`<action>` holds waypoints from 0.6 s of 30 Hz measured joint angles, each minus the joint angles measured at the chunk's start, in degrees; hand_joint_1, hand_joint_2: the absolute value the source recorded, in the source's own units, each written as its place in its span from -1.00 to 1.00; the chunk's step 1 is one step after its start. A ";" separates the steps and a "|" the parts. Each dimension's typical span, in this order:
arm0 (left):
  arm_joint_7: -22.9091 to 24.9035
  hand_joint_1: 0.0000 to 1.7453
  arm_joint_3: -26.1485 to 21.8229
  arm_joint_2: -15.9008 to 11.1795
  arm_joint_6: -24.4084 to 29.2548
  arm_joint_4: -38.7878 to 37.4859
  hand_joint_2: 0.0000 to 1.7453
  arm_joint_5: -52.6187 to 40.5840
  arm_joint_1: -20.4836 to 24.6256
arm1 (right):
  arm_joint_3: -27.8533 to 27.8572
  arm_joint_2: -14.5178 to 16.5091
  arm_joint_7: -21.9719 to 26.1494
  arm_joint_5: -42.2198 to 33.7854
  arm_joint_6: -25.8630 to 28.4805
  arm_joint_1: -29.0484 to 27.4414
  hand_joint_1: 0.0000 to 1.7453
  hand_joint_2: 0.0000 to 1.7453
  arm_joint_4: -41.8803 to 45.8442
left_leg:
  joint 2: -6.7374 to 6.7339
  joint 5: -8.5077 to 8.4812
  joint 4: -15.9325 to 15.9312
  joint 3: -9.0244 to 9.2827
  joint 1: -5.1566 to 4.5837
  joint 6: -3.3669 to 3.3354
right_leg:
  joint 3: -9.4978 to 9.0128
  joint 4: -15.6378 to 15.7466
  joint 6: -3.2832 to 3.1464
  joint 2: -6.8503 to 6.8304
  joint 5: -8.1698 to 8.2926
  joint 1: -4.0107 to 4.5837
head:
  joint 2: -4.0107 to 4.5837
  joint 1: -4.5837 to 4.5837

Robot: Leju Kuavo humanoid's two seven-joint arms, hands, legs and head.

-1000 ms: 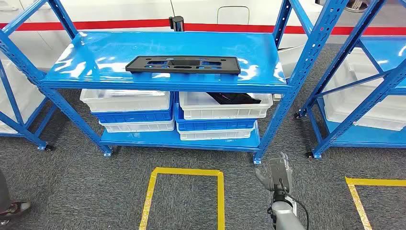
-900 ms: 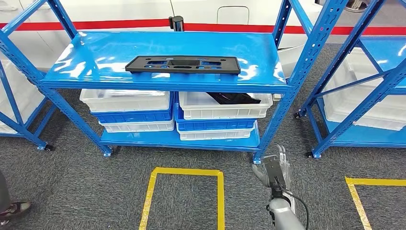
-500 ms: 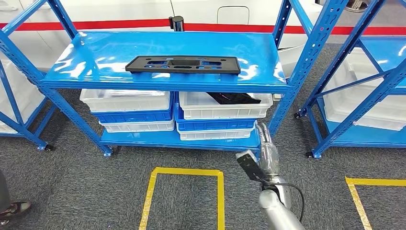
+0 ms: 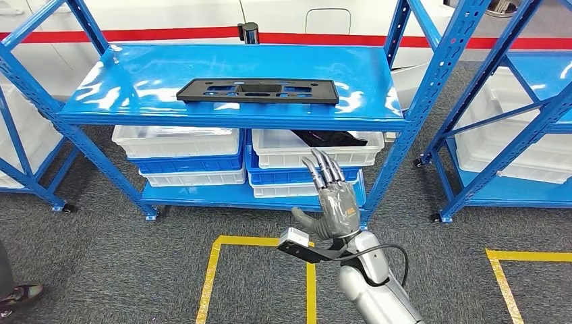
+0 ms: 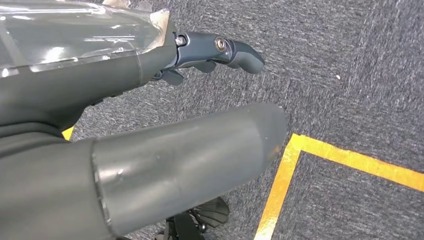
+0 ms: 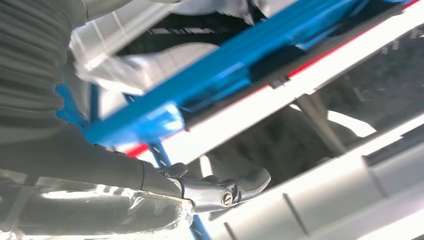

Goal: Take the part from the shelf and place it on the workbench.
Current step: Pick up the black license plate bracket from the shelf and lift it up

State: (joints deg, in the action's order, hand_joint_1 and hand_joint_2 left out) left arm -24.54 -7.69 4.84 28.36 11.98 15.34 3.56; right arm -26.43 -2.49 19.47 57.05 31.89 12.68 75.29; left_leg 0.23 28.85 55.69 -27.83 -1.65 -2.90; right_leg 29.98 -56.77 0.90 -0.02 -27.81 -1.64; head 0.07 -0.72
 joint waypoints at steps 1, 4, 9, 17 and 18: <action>0.24 -1.00 0.01 -0.02 -0.10 0.00 -1.00 -0.26 0.04 | -1.01 -0.16 -0.81 1.56 0.03 0.11 -1.00 1.00 0.93 | 0.00 0.00 0.00 0.00 0.00 0.00 | 0.00 0.00 0.00 0.00 0.00 0.00 | 0.00 0.00; 1.00 -1.00 0.09 -0.08 -0.37 -0.01 -1.00 -1.13 0.18 | -3.87 -0.63 -3.16 5.93 0.10 0.49 -1.00 1.00 3.41 | 0.00 0.00 0.00 0.00 0.00 0.00 | 0.00 0.00 0.00 0.00 0.00 0.00 | 0.00 0.00; 2.83 -1.00 0.84 -0.18 -1.76 -0.02 -1.00 -3.12 0.34 | -8.16 -1.75 -7.08 10.87 -0.59 1.24 -1.00 1.00 6.53 | 0.01 0.00 0.00 0.01 0.00 0.00 | 0.01 0.00 0.00 0.00 0.00 0.00 | 0.00 0.00; 4.49 -1.00 2.11 -0.22 -2.87 -0.02 -1.00 -5.18 0.53 | -9.45 -3.80 -8.59 10.43 -1.58 1.29 -1.00 1.00 6.77 | 0.00 0.00 0.00 0.00 -0.01 0.00 | 0.01 0.00 0.00 0.00 0.00 -0.01 | 0.00 0.00; 4.67 -1.00 2.22 -0.22 -2.74 -0.02 -1.00 -5.31 0.53 | -9.47 -4.01 -8.70 10.18 -1.77 1.29 -1.00 1.00 6.66 | 0.00 0.00 0.01 0.00 -0.01 0.00 | 0.01 0.00 0.00 0.00 0.00 -0.01 | 0.00 0.00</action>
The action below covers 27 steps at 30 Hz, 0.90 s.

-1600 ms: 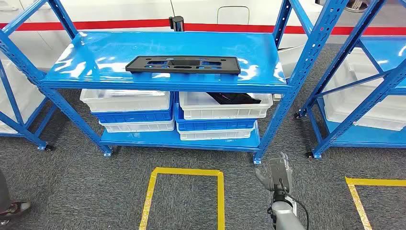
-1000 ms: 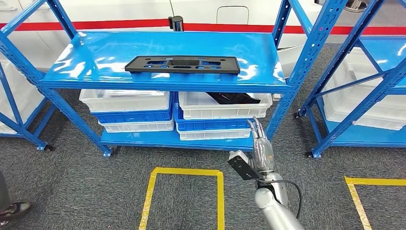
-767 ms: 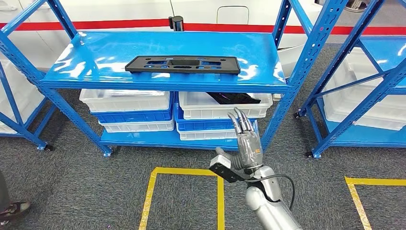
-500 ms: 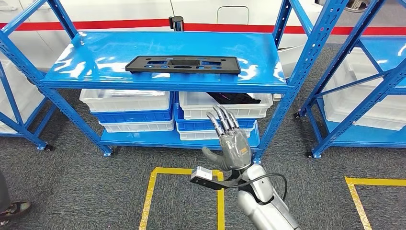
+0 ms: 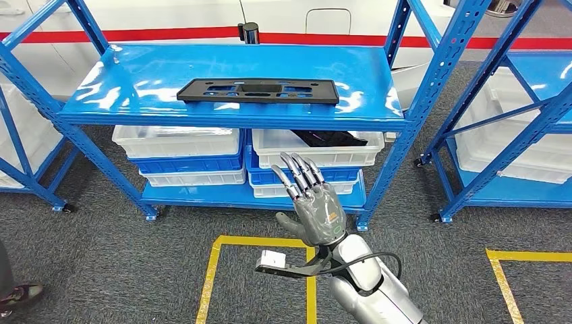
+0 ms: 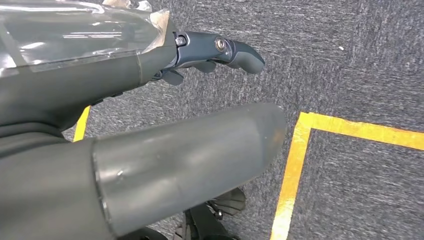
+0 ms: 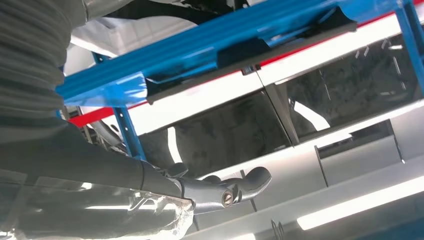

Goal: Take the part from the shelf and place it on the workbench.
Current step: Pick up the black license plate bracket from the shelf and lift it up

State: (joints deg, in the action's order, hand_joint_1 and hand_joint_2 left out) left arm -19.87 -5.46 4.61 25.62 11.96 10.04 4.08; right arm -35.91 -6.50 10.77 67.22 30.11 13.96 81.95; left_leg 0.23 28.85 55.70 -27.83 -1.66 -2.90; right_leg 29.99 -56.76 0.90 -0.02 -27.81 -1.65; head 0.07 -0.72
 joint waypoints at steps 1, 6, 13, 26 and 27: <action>0.15 -1.00 0.10 0.00 0.15 0.00 -1.00 -0.13 0.00 | -0.01 -0.20 -0.25 -0.08 -0.25 0.00 -1.00 1.00 -0.15 | 0.00 0.00 0.00 0.00 0.00 0.00 | 0.00 0.00 0.00 0.00 0.00 0.00 | 0.01 0.00; 0.43 -1.00 0.31 0.00 0.73 0.00 -1.00 -0.43 0.00 | 0.18 -0.79 -2.76 2.33 -1.48 0.11 -1.00 1.00 -1.87 | 0.00 0.00 0.00 -0.02 0.00 0.00 | 0.00 0.00 0.00 0.00 0.00 0.00 | 0.00 -0.01; 0.61 -1.00 0.50 0.00 0.75 0.00 -1.00 -0.44 -0.01 | 0.39 -0.59 -6.22 4.87 -4.10 1.36 -1.00 1.00 -5.86 | 0.00 0.00 0.00 -0.02 0.01 0.00 | 0.00 0.00 0.00 0.00 0.00 0.00 | 0.01 0.00; 0.61 -1.00 0.53 -0.02 -1.18 -0.05 -1.00 -0.47 -0.04 | 1.26 -0.34 -7.26 4.76 -3.95 1.31 -1.00 1.00 -7.32 | 0.00 0.00 0.00 -0.03 0.00 0.00 | 0.01 0.00 0.00 0.00 0.00 0.00 | 0.00 0.00; 0.60 -1.00 0.53 -0.03 -1.25 -0.06 -1.00 -0.45 -0.04 | 1.26 -0.34 -7.20 4.77 -3.94 1.26 -1.00 1.00 -7.33 | 0.00 0.00 0.00 -0.03 0.00 0.00 | 0.01 0.00 0.00 0.00 0.00 0.00 | 0.00 0.00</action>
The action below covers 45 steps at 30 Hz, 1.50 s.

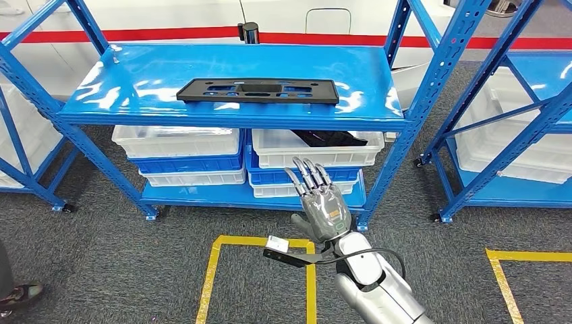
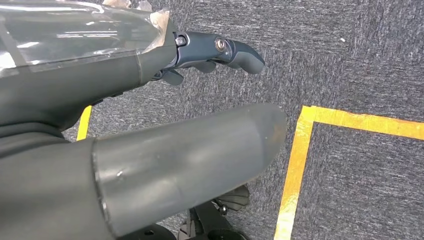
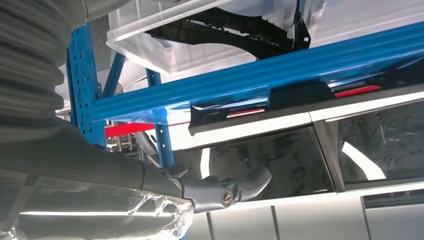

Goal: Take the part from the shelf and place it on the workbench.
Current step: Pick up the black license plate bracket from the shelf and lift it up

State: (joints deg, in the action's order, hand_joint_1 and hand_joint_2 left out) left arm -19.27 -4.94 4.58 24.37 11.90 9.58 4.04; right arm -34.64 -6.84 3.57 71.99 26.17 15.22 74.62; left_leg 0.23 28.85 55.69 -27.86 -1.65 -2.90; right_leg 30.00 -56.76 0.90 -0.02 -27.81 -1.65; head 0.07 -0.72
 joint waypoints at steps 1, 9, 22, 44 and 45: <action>-0.01 -1.00 0.00 -0.01 -0.12 -0.01 -1.00 0.01 0.00 | 0.00 0.01 0.06 0.01 0.01 -0.03 -1.00 1.00 0.00 | 0.00 0.00 0.00 0.00 0.00 0.00 | 0.00 0.00 0.00 0.00 0.00 0.00 | 0.00 0.00; -0.33 -1.00 -0.02 -0.07 -1.54 -0.05 -1.00 -0.12 0.00 | 0.16 0.08 0.43 0.01 0.01 -0.06 -1.00 1.00 0.00 | 0.00 0.00 0.00 0.01 0.00 0.00 | 0.00 0.00 0.00 0.00 0.00 0.00 | 0.01 0.00; -0.24 -1.00 0.09 -0.13 -1.61 -0.07 -1.00 -0.89 0.02 | 0.62 0.15 0.54 0.26 0.19 -1.10 -1.00 1.00 0.17 | -0.01 0.00 0.00 0.02 0.00 0.00 | 0.01 0.00 0.00 0.00 0.00 0.00 | 0.01 0.00; 0.49 -1.00 0.09 -0.25 -1.81 -0.11 -1.00 -1.11 0.03 | 0.93 0.49 0.54 1.07 0.16 -1.59 -1.00 1.00 0.74 | 0.02 -0.01 0.51 -0.59 0.00 -0.60 | 0.09 0.39 0.83 0.00 0.50 -0.37 | 0.01 -0.02; 0.43 -1.00 0.09 -0.25 -1.79 -0.11 -1.00 -1.14 0.03 | 0.98 0.46 0.54 1.09 0.17 -1.69 -1.00 1.00 0.91 | -0.04 -0.29 0.03 -0.41 0.20 -0.95 | 0.16 0.38 0.97 0.00 0.52 -0.28 | 0.01 0.02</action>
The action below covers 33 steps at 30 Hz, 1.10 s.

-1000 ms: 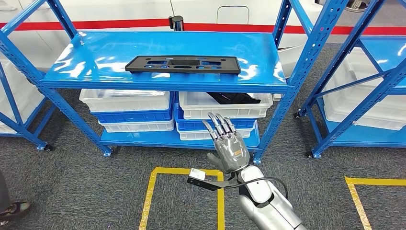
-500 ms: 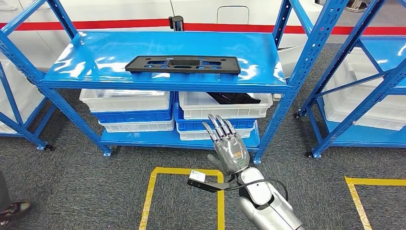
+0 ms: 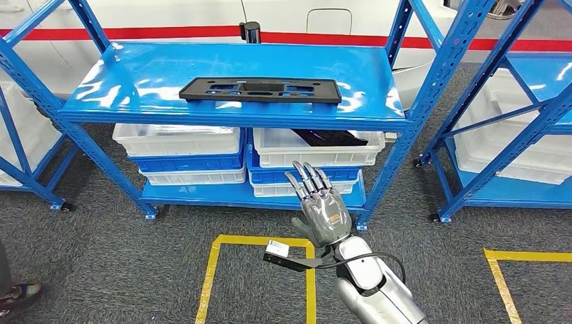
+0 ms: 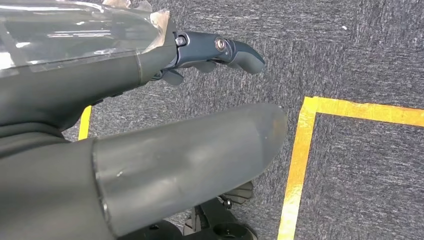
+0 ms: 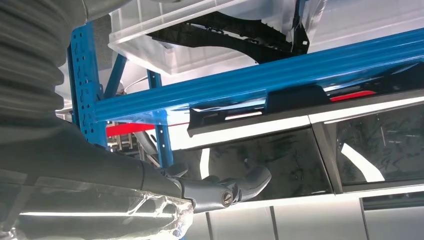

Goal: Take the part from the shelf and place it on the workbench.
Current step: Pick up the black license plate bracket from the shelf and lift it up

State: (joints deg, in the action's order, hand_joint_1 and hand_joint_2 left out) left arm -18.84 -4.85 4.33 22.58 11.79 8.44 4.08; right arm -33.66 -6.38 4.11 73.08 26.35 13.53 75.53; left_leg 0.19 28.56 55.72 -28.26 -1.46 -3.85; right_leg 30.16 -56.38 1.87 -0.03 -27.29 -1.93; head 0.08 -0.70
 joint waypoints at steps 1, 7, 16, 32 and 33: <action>-0.09 -1.00 0.01 0.03 0.02 0.01 -1.00 -0.03 0.01 | 0.11 -0.03 0.00 0.04 0.01 -0.08 -1.00 1.00 0.16 | -0.04 -0.33 -0.57 0.24 0.18 -0.40 | 0.41 -0.63 0.01 0.00 -0.31 0.12 | -0.01 0.05; -0.22 -1.00 0.06 0.20 -0.07 -0.01 -1.00 -0.23 0.01 | 0.83 -0.51 0.00 0.20 0.04 -1.77 -1.00 1.00 0.36 | -0.08 -0.62 -1.33 0.64 0.42 -0.91 | 9.57 -16.22 -0.28 0.01 -4.74 0.32 | 0.00 0.31; -0.25 -1.00 0.09 0.26 -0.13 -0.01 -1.00 -0.51 0.32 | 1.39 -0.75 -0.07 0.74 0.10 -2.30 -1.00 1.00 0.95 | -0.08 2.41 1.33 0.41 0.70 1.61 | 3.06 -1.26 -1.01 0.19 1.28 0.39 | -0.01 0.02; -0.20 -1.00 0.11 0.13 0.04 -0.03 -1.00 -0.91 0.69 | 1.54 -0.45 -0.04 1.00 0.08 -2.28 -1.00 1.00 1.50 | -0.01 -3.30 0.52 -4.59 1.52 0.93 | 2.07 -1.80 -0.37 0.49 -0.53 0.61 | 0.00 -0.09; -0.19 -1.00 0.12 0.15 0.04 -0.03 -1.00 -1.00 0.74 | 1.63 -0.48 -0.04 1.05 0.08 -2.26 -1.00 1.00 1.56 | -0.04 -3.49 0.01 -4.17 1.57 0.61 | 3.23 -4.13 -0.51 0.42 -1.52 0.69 | 0.00 -0.02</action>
State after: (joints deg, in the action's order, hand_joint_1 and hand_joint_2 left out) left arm -19.03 -4.73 4.49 22.62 11.76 7.45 4.81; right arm -32.03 -6.86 4.07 74.14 26.42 11.27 77.10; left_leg 0.15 25.06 55.73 -32.43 0.11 -3.24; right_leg 33.39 -60.51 1.36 0.40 -28.81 -1.24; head 0.07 -0.73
